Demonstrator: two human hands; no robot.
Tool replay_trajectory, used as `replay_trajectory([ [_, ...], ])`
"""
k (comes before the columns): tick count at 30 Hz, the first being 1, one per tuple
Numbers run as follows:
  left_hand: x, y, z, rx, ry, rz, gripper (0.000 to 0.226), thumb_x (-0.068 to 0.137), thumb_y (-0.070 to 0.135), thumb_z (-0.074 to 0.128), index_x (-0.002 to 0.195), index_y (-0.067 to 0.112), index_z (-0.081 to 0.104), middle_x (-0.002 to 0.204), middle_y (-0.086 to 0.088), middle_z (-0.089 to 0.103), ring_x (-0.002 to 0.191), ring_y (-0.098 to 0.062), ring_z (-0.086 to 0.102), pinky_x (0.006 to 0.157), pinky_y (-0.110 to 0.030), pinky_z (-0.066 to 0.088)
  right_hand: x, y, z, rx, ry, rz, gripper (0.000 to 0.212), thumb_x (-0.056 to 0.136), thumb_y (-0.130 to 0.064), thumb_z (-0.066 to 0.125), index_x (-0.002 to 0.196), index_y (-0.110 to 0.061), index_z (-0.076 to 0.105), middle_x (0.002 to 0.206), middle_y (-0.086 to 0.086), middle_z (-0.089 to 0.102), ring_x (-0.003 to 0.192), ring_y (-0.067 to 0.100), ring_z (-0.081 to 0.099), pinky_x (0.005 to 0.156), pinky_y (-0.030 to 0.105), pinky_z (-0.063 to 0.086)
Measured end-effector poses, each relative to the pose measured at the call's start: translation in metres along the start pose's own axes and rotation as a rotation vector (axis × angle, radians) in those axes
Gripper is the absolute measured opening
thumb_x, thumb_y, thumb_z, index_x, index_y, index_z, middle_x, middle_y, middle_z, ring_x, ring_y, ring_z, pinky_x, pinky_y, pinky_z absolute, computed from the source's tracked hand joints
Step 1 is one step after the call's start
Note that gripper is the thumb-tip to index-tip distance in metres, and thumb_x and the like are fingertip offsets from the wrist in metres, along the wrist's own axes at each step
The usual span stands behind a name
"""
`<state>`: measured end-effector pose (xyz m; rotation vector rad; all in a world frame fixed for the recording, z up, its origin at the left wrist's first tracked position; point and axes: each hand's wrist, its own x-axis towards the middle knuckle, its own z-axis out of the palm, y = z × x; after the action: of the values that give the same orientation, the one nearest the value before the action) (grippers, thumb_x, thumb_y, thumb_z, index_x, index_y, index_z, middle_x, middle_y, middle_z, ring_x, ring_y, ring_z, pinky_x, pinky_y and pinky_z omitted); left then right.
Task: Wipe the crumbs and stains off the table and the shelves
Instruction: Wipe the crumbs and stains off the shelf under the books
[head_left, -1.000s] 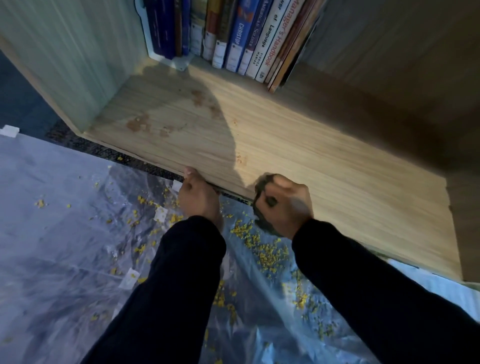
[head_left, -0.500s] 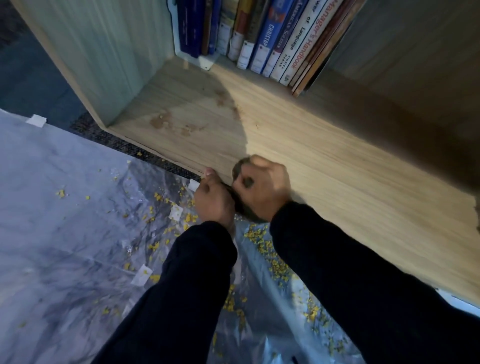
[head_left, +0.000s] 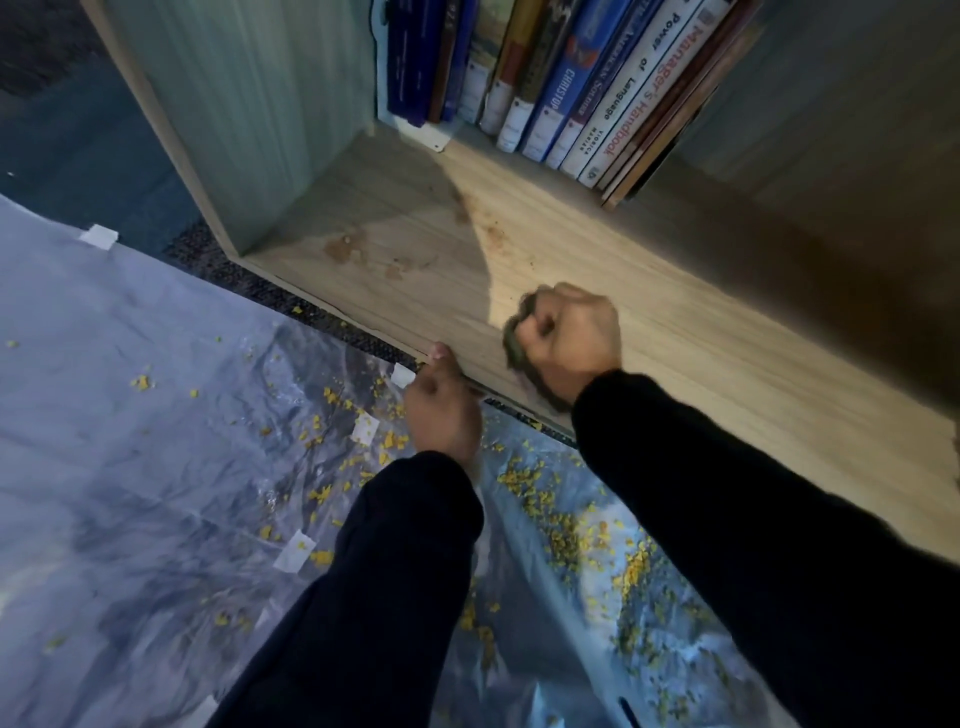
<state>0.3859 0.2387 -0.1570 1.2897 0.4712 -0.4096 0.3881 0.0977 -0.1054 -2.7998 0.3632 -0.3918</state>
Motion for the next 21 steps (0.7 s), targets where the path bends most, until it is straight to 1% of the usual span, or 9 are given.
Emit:
replay_trajectory([
  [1,0.001,-0.002,0.000,0.005,0.003,0.000,0.066,0.091,0.069,0.040,0.083,0.007,0.061,0.083,-0.014,0.067,0.085,-0.032,0.069,0.082,-0.044,0.057,-0.015,-0.002,-0.004,0.037,-0.026,-0.062,0.028,0.077,-0.017,0.066,0.062,-0.025,0.043,0.068,-0.010,0.043,0.059,0.019,0.044,0.056,0.030,0.042],
  [3,0.001,-0.003,0.000,-0.025,-0.022,-0.006,0.058,0.100,0.059,0.041,0.086,0.007,0.065,0.094,-0.013,0.072,0.092,-0.031,0.071,0.076,-0.035,0.057,-0.035,0.003,-0.013,0.087,-0.063,-0.180,0.034,0.081,-0.012,0.068,0.062,-0.022,0.041,0.070,-0.009,0.036,0.058,0.020,0.042,0.055,0.030,0.040],
  [5,0.002,-0.002,-0.003,-0.023,-0.087,0.001,0.045,0.105,0.049,0.040,0.087,0.016,0.066,0.096,-0.007,0.074,0.089,-0.019,0.073,0.071,-0.027,0.053,-0.032,0.014,-0.016,0.049,-0.082,-0.230,0.038,0.082,-0.010,0.069,0.063,-0.022,0.039,0.070,-0.009,0.036,0.057,0.019,0.041,0.054,0.031,0.040],
  [9,0.002,0.002,-0.010,-0.016,-0.126,-0.030,0.043,0.105,0.048,0.040,0.088,0.018,0.066,0.084,0.003,0.070,0.064,-0.005,0.068,0.068,-0.026,0.049,0.015,0.025,-0.012,-0.055,-0.012,-0.074,0.030,0.082,-0.018,0.065,0.063,-0.026,0.043,0.068,-0.007,0.047,0.063,0.026,0.055,0.060,0.035,0.048],
  [11,0.002,0.003,-0.010,0.012,-0.129,-0.037,0.044,0.104,0.050,0.040,0.094,0.016,0.066,0.091,0.000,0.070,0.069,-0.009,0.067,0.069,-0.029,0.048,0.021,0.025,-0.006,-0.115,-0.030,-0.023,0.024,0.086,-0.022,0.063,0.067,-0.023,0.048,0.073,-0.004,0.048,0.069,0.030,0.056,0.063,0.036,0.048],
  [14,-0.002,0.004,-0.008,0.034,-0.104,0.025,0.043,0.104,0.050,0.039,0.090,0.020,0.066,0.091,0.001,0.071,0.079,-0.013,0.071,0.070,-0.030,0.052,-0.006,0.018,-0.004,-0.079,-0.019,0.029,0.018,0.095,-0.026,0.061,0.085,-0.012,0.067,0.091,0.007,0.050,0.078,0.026,0.051,0.070,0.035,0.047],
  [16,-0.003,0.005,-0.009,0.019,-0.111,0.017,0.042,0.104,0.049,0.041,0.086,0.020,0.065,0.089,0.000,0.071,0.080,-0.016,0.071,0.070,-0.031,0.052,-0.042,0.012,-0.003,-0.118,-0.019,0.050,0.026,0.097,-0.029,0.057,0.107,-0.011,0.072,0.112,0.015,0.056,0.097,0.032,0.052,0.084,0.042,0.049],
  [18,-0.002,0.008,-0.011,-0.035,-0.111,-0.057,0.036,0.103,0.046,0.048,0.082,0.020,0.062,0.081,0.001,0.065,0.073,-0.016,0.064,0.067,-0.030,0.049,-0.076,-0.003,-0.005,-0.199,-0.064,0.064,0.039,0.098,-0.034,0.049,0.127,-0.014,0.067,0.139,0.016,0.056,0.121,0.041,0.048,0.100,0.053,0.044],
  [21,0.009,0.030,-0.017,-0.126,0.013,-0.117,0.026,0.096,0.033,0.060,0.074,0.021,0.055,0.068,0.001,0.053,0.062,-0.018,0.050,0.059,-0.031,0.044,-0.115,-0.030,-0.009,-0.154,-0.248,0.101,0.058,0.101,-0.043,0.031,0.147,-0.014,0.050,0.161,0.007,0.038,0.147,0.036,0.032,0.119,0.055,0.028],
])
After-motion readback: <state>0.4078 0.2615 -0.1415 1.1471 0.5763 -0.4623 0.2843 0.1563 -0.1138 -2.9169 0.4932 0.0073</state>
